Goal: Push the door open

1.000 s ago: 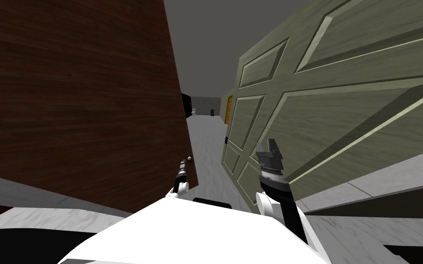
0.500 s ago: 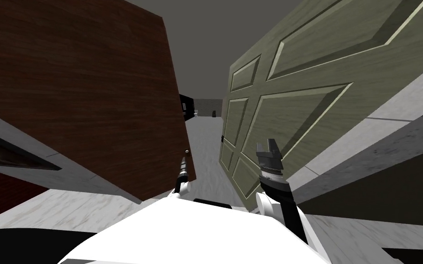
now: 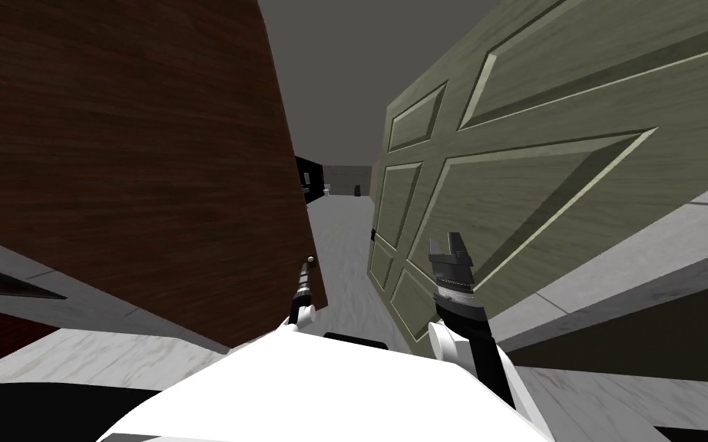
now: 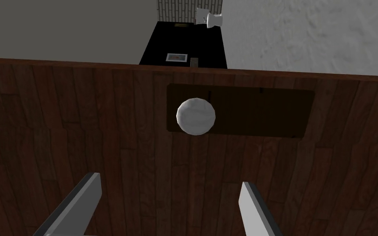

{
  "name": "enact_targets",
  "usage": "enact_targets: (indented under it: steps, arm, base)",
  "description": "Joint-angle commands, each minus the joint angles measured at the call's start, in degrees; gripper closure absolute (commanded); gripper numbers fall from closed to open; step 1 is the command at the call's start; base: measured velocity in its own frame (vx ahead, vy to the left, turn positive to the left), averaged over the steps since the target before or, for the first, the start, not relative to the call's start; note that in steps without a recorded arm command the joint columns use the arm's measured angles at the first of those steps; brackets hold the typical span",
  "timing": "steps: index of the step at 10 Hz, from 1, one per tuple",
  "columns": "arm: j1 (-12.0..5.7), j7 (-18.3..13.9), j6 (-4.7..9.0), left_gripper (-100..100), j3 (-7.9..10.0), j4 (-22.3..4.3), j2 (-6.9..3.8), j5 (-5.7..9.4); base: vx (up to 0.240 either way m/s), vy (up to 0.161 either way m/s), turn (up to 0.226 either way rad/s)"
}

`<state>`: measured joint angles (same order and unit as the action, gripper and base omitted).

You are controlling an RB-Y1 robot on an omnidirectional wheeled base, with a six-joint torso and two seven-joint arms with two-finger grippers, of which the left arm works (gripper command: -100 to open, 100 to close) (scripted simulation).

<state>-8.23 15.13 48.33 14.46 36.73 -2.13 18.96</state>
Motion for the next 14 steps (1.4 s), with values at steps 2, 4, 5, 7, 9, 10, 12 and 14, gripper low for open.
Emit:
enact_targets:
  steps: [2, 4, 5, 7, 9, 10, 12, 14]
  arm:
    - [0.36, -0.08, 0.78, -100, 0.14, -0.16, -0.14, 0.13]
    - [0.69, -0.21, 1.47, -100, 0.24, -0.34, 0.54, 0.24]
    - [0.83, -0.26, 1.74, -100, 0.29, -0.41, 1.08, 0.28]
    - [0.82, -0.16, 1.36, 100, 0.27, -0.18, 0.81, 0.26]
    - [0.82, -0.16, 1.36, 100, 0.27, -0.18, 0.81, 0.26]
    - [0.82, -0.16, 1.36, 100, 0.27, -0.18, 0.81, 0.26]
    - [0.82, -0.16, 1.36, 100, 0.27, -0.18, 0.81, 0.26]
    - [0.65, -0.02, 1.26, 100, 0.2, -0.59, 0.32, 0.27]
  base:
    - [0.213, 0.095, -0.034]
    - [0.2, 0.084, -0.041]
    - [0.204, 0.091, -0.032]
    - [0.03, 0.012, 0.0]
    - [-0.023, -0.009, -0.003]
    - [-0.011, -0.005, -0.001]
    - [-0.003, -0.002, 0.0]
    - [0.122, 0.03, 0.095]
